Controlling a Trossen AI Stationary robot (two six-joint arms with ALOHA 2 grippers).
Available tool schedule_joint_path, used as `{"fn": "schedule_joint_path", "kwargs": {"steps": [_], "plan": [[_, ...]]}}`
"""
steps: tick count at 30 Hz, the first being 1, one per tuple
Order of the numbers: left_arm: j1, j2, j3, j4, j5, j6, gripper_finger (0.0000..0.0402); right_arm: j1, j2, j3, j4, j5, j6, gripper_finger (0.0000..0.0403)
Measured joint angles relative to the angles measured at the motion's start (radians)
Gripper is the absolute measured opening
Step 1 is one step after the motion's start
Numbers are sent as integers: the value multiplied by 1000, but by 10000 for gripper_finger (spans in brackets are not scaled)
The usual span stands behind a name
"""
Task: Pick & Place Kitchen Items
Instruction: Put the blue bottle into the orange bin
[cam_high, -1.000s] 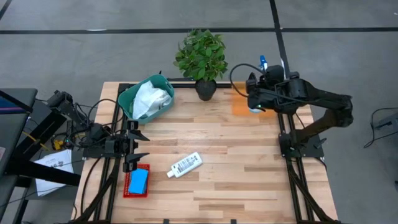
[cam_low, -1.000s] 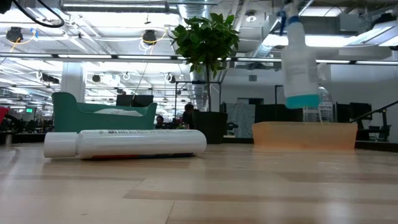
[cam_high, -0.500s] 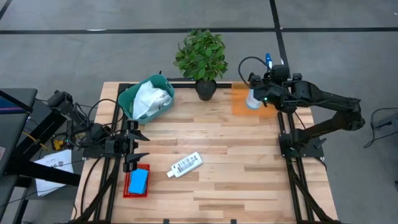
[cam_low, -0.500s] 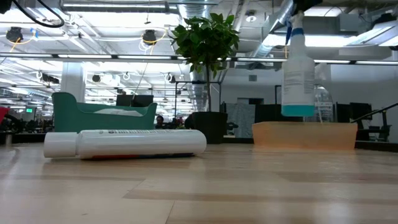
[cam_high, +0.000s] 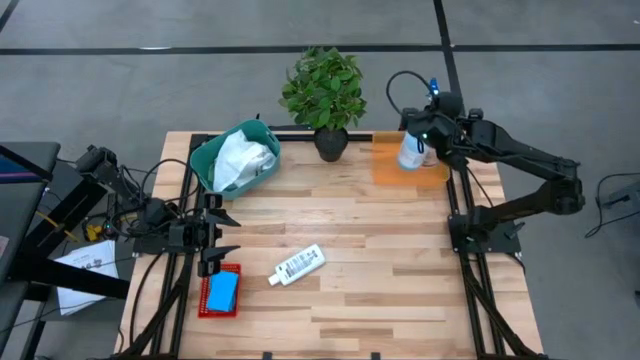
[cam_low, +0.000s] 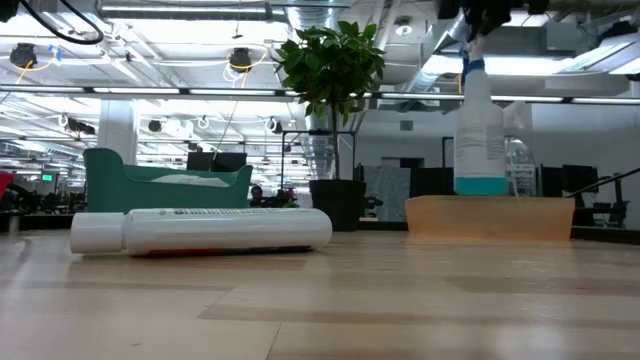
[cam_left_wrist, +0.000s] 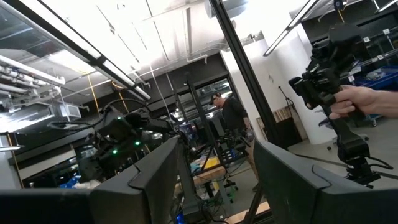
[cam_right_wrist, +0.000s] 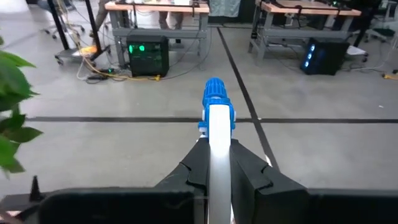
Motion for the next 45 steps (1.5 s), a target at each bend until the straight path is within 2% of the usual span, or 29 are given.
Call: {"fn": "schedule_joint_path", "kwargs": {"steps": [8, 13, 16, 19, 26, 30, 45], "plan": [[0, 0, 0, 0, 0, 0, 205, -95, 28, 1, 161, -103, -153, 25], [0, 0, 0, 0, 0, 0, 205, -146, 53, -1, 186, -148, -188, 25], [0, 0, 0, -1, 0, 0, 205, -171, 54, -46, 227, -153, -210, 25], [0, 0, 0, -1, 0, 0, 205, -205, 40, -136, 342, -186, -250, 25], [0, 0, 0, -1, 0, 7, 205, -279, -17, -300, 705, -338, -388, 25], [0, 0, 0, -4, 0, 23, 205, -315, -13, -317, 675, -384, -391, 25], [0, 0, 0, -7, 0, 23, 205, -351, -13, -354, 689, -396, -430, 25]]}}
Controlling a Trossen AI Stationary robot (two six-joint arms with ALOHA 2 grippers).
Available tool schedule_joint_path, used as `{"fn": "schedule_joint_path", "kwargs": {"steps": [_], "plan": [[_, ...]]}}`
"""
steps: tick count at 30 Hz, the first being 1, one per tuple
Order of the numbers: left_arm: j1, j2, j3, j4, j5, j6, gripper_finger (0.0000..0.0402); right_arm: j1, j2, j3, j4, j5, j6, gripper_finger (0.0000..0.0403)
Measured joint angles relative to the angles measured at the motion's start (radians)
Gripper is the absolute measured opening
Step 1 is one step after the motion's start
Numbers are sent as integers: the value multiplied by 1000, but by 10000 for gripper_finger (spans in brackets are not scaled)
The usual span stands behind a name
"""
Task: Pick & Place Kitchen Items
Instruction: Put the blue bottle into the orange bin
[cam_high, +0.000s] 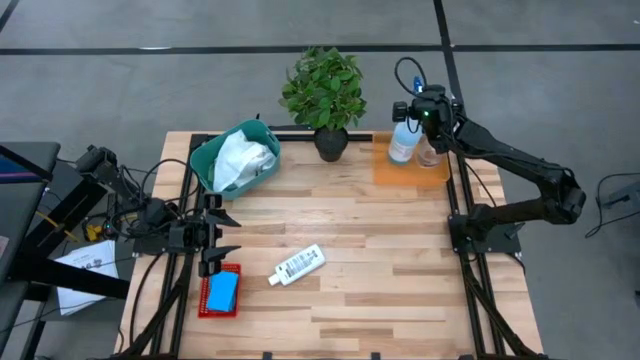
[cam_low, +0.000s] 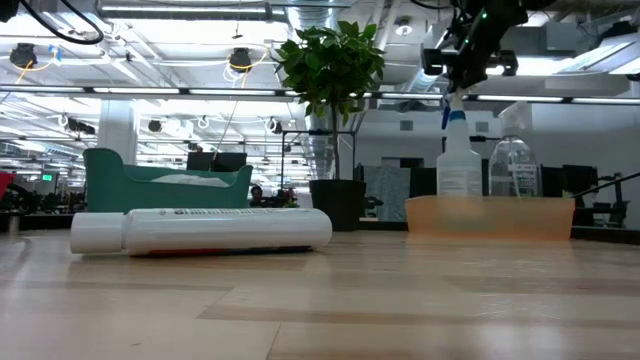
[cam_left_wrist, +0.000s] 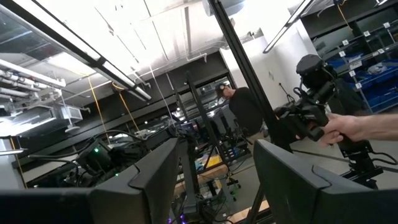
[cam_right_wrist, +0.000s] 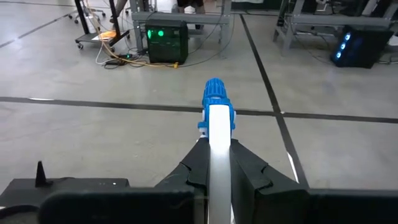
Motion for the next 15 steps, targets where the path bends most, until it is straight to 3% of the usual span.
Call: {"fn": "schedule_joint_path", "kwargs": {"steps": [15], "plan": [[0, 0, 0, 0, 0, 0, 205, -11, -2, 0, -1, -17, -56, 25]]}}
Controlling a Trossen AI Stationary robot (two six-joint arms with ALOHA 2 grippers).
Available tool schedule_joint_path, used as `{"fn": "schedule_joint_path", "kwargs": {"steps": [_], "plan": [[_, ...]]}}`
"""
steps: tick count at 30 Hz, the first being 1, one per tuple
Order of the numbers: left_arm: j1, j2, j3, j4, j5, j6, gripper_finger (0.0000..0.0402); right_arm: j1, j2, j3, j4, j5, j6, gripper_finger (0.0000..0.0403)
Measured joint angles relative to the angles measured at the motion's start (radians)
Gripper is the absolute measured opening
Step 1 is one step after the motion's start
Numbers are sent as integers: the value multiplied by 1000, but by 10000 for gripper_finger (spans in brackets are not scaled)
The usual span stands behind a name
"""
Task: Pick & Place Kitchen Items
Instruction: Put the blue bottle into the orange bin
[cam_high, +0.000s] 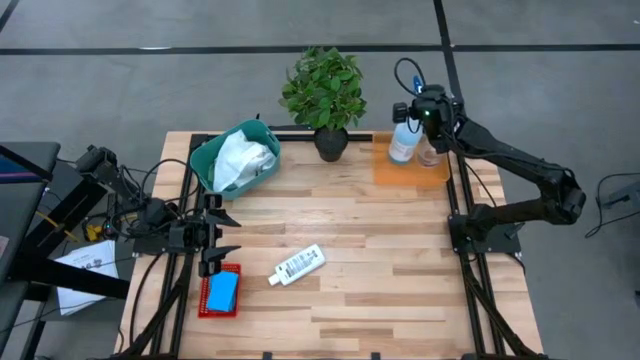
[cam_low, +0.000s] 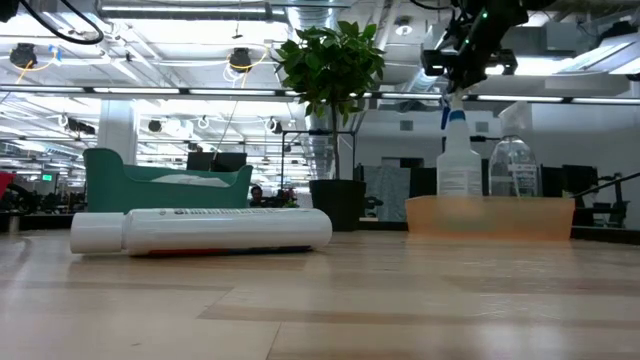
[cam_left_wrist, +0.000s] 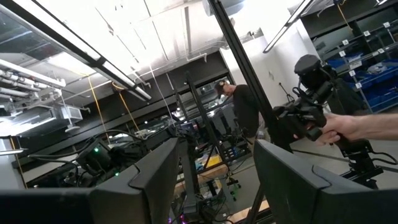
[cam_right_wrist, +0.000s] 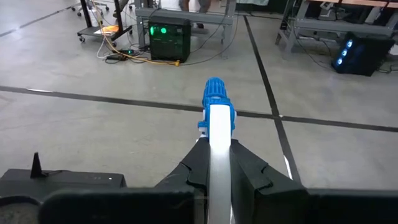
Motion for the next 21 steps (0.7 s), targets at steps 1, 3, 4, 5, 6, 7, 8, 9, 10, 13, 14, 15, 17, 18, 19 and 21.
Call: {"fn": "schedule_joint_path", "kwargs": {"steps": [1, 3, 4, 5, 6, 7, 8, 9, 10, 13, 14, 15, 17, 18, 19, 21], "plan": [[0, 0, 0, 0, 0, 0, 205, -2, -1, 0, -1, 0, 0, 25], [0, 0, 0, 0, 0, 0, 205, -8, -1, 0, -1, 1, -4, 25], [0, 0, 0, 0, 0, 0, 205, -10, -1, 0, -2, 0, -5, 25], [0, 0, 0, 0, 0, 0, 205, -12, -1, 0, -2, 0, -5, 25], [0, 0, 0, 0, 0, 0, 205, -14, -1, 0, -2, -2, -5, 26], [0, 0, 0, 0, 0, 0, 205, -16, -1, 0, -2, -10, -5, 30], [0, 0, 0, 0, 0, 0, 205, -18, -1, 0, -2, -18, -5, 34], [0, 0, 0, 0, 0, 0, 205, -21, -1, 0, -2, -21, -5, 39], [0, 0, 0, 0, 0, 0, 205, -21, -1, 0, -3, -22, -5, 42], [0, 0, 0, 0, 0, 0, 205, -20, -1, 0, -6, -22, 2, 49], [0, 0, 0, 0, 0, 0, 205, -19, -1, 0, -8, -22, 11, 50], [0, 0, 0, 0, 0, 0, 205, -17, -1, 0, -9, -22, 18, 51], [0, 0, 0, 0, 0, 0, 205, -11, -1, 0, -7, -22, 30, 52], [0, 0, 0, 0, 0, 0, 205, -9, -1, 0, -6, -19, 34, 53], [0, 0, 0, 0, 0, 0, 205, -6, -1, 0, -4, -18, 36, 53], [0, 0, 0, 0, 0, 0, 205, -6, -4, -1, -4, -14, 38, 54]]}}
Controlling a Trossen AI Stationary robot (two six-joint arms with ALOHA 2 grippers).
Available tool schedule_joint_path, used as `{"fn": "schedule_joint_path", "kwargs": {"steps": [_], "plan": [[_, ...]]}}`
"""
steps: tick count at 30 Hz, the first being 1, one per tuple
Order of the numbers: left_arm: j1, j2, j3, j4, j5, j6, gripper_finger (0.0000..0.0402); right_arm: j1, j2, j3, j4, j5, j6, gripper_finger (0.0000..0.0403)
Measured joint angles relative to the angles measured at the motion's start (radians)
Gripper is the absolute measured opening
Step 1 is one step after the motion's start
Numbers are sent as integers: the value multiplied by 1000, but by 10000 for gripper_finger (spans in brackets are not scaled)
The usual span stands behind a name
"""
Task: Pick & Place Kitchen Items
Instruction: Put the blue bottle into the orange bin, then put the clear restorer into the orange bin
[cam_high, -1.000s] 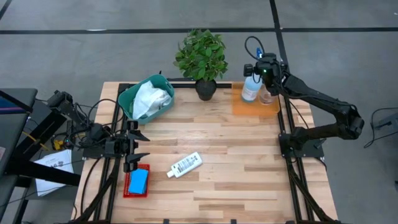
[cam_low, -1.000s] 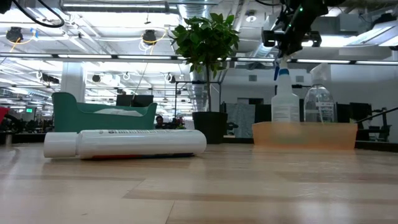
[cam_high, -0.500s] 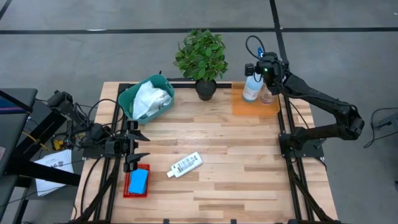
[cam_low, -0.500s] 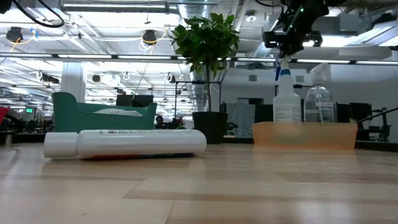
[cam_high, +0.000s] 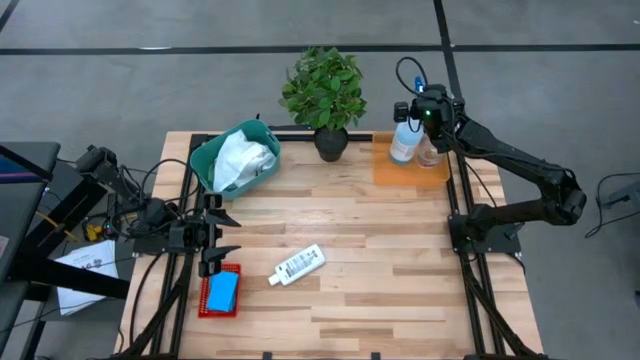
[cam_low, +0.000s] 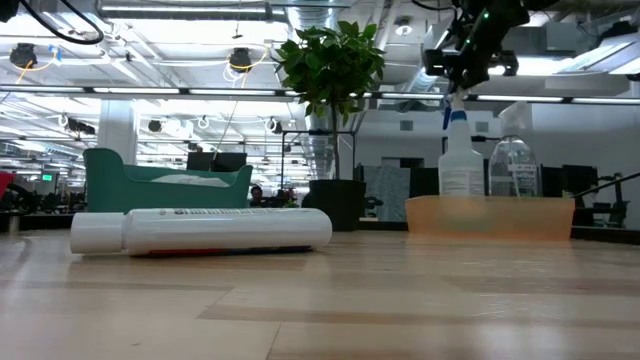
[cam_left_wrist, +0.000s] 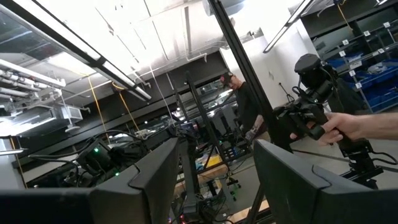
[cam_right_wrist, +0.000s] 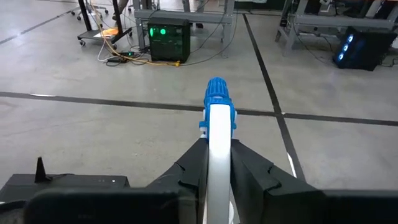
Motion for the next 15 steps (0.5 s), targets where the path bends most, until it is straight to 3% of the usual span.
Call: {"fn": "schedule_joint_path", "kwargs": {"steps": [7, 15], "plan": [[0, 0, 0, 0, -24, 0, 205, 0, -20, -2, -15, -10, 19, 78], [0, 0, 0, 0, -35, 0, 205, 2, -57, -2, -50, -12, 35, 187]]}}
